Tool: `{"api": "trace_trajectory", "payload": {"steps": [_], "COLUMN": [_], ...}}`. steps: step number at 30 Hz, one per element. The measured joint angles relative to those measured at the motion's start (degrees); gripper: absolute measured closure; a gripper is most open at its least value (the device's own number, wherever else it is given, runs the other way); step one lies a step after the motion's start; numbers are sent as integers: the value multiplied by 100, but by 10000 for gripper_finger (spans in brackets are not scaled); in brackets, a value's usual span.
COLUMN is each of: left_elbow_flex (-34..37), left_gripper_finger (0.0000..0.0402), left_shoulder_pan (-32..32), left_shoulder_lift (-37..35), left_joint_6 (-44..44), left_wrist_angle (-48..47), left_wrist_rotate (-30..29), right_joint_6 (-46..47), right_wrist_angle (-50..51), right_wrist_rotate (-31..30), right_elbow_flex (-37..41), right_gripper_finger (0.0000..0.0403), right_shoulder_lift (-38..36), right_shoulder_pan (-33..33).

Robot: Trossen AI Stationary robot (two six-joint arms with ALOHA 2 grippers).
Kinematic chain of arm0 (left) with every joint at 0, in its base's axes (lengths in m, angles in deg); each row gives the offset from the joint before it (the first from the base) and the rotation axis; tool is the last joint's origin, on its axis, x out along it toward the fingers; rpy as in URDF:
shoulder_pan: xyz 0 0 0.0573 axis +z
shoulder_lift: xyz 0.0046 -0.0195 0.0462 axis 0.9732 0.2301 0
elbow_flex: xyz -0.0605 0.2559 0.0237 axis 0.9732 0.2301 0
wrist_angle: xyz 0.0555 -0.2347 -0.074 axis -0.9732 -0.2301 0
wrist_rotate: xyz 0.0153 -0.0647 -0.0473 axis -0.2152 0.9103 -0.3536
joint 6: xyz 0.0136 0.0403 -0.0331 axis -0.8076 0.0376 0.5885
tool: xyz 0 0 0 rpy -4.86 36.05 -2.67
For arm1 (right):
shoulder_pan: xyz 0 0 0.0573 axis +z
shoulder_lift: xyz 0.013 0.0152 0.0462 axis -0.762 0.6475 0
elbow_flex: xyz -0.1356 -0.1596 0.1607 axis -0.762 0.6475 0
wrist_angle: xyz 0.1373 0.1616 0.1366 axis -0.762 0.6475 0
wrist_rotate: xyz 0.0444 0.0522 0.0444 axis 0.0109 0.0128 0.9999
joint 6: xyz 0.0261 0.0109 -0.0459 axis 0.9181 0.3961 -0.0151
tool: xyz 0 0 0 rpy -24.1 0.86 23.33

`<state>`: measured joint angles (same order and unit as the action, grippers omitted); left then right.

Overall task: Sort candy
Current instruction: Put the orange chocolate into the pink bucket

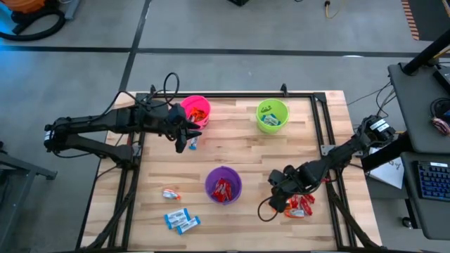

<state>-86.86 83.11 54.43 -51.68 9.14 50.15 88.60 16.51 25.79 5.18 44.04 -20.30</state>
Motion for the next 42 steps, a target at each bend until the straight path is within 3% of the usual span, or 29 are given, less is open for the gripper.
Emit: {"api": "trace_trajectory", "payload": {"steps": [15,31,36,42], "left_elbow_flex": [0,2,2,4], "left_gripper_finger": [274,274,274,274], "left_shoulder_pan": [0,0,0,0], "left_shoulder_lift": [-26,-33,-49,-93], "left_joint_6": [-62,-329,-331,-371], "left_wrist_angle": [-140,-190,-420,-689], "left_wrist_rotate": [-1,-4,-7,-10], "right_joint_6": [317,1645,762,-84], "right_wrist_angle": [-322,-425,-533,-169], "right_wrist_rotate": [43,453,998,952], "right_elbow_flex": [0,2,2,2], "right_gripper_finger": [217,227,211,186], "right_shoulder_lift": [0,0,28,131], "right_shoulder_pan": [2,6,179,407]}}
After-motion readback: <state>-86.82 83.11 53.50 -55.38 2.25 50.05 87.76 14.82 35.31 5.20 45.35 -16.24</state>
